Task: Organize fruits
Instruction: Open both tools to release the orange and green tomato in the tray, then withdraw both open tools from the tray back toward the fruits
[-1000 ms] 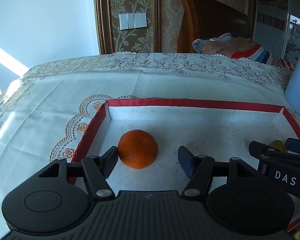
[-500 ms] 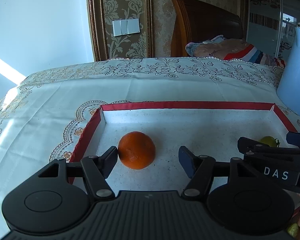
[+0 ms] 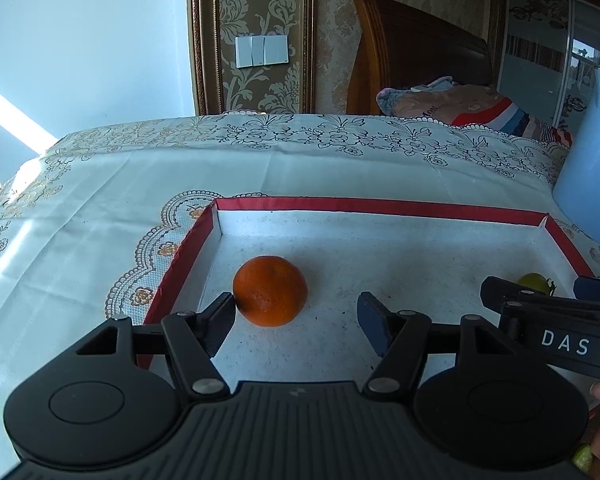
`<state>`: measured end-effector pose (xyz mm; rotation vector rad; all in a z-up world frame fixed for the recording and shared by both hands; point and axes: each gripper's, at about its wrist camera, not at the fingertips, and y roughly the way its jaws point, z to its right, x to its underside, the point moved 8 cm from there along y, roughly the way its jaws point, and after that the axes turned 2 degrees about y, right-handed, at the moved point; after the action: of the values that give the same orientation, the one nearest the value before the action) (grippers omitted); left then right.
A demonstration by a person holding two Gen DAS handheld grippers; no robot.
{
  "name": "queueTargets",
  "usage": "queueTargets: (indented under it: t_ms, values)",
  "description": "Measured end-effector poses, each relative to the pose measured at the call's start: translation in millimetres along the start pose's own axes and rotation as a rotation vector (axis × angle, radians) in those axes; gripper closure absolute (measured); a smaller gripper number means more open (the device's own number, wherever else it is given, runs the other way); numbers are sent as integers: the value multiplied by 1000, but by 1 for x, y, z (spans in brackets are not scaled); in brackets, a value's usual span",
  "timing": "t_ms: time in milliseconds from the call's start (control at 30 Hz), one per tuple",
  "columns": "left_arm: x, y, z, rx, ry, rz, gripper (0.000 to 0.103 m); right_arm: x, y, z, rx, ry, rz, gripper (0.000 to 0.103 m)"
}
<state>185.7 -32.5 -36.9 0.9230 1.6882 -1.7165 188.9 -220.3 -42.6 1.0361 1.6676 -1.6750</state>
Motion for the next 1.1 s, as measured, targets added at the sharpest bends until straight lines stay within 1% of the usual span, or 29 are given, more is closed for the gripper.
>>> queueTargets:
  t_ms: [133, 300, 400, 633, 900, 967, 1100]
  values:
    - [2, -6, 2, -6, 16, 16, 36, 2, -5, -1, -7, -2, 6, 2]
    - [3, -11, 0, 11, -3, 20, 36, 6, -9, -6, -12, -26, 8, 1]
    - [7, -14, -3, 5, -11, 21, 36, 7, -14, -8, -5, -43, 24, 1]
    - [17, -34, -5, 9, -7, 55, 36, 13, -32, -3, -35, -11, 33, 0]
    - [21, -42, -4, 40, -20, 57, 36, 14, -47, 0, -46, -2, 57, 0]
    - [20, -42, -3, 50, -23, 66, 36, 13, -48, 0, -53, -4, 49, 0]
    - [14, -40, 3, 69, 10, 103, 36, 17, -48, -1, -59, -9, 12, 0]
